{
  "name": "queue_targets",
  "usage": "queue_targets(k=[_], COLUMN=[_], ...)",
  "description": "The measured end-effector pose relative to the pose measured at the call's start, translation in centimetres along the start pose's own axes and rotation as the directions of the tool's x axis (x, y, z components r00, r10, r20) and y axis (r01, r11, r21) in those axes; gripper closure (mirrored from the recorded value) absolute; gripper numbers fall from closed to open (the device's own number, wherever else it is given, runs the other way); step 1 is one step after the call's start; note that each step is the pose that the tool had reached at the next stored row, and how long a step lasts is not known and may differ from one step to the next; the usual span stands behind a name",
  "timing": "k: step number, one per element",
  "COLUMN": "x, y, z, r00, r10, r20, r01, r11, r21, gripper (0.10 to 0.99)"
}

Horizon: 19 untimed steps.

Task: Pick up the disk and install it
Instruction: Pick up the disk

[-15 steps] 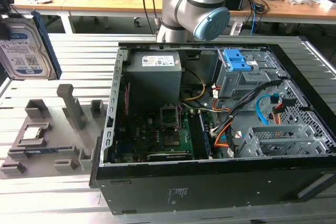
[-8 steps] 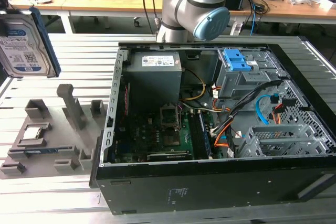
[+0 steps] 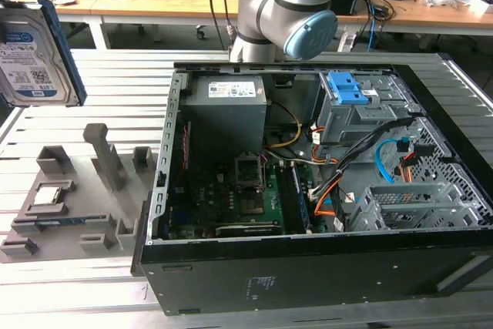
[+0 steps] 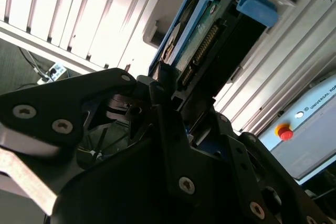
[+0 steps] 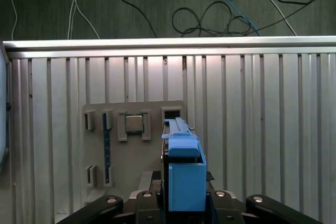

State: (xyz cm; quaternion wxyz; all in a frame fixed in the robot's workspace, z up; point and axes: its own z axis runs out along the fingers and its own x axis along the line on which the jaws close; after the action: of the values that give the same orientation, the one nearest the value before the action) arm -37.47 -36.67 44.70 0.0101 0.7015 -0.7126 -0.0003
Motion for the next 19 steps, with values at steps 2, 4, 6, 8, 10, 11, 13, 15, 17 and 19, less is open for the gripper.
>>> queue_targets(k=[2, 4, 6, 8, 10, 11, 13, 15, 17, 19], x=[0.00, 0.01, 0.01, 0.02, 0.02, 0.03, 0.03, 0.04, 0.04, 0.05], y=[0.00, -0.01, -0.01, -0.02, -0.02, -0.03, -0.03, -0.04, -0.04, -0.05], z=[-0.31, -0.67, -1.16, -1.58, -1.91, -2.05, -2.49, -2.89, -3.23, -3.95], r00=[1.0000, 1.0000, 1.0000, 1.0000, 1.0000, 1.0000, 1.0000, 1.0000, 1.0000, 1.0000], r10=[0.000, 0.000, 0.000, 0.000, 0.000, 0.000, 0.000, 0.000, 0.000, 0.000], r20=[0.0000, 0.0000, 0.0000, 0.0000, 0.0000, 0.0000, 0.0000, 0.0000, 0.0000, 0.0000], r01=[0.000, 0.000, 0.000, 0.000, 0.000, 0.000, 0.000, 0.000, 0.000, 0.000], r11=[1.0000, 1.0000, 1.0000, 1.0000, 1.0000, 1.0000, 1.0000, 1.0000, 1.0000, 1.0000], r21=[0.000, 0.000, 0.000, 0.000, 0.000, 0.000, 0.000, 0.000, 0.000, 0.000], gripper=[0.722, 0.722, 0.722, 0.722, 0.722, 0.722, 0.722, 0.722, 0.722, 0.722])
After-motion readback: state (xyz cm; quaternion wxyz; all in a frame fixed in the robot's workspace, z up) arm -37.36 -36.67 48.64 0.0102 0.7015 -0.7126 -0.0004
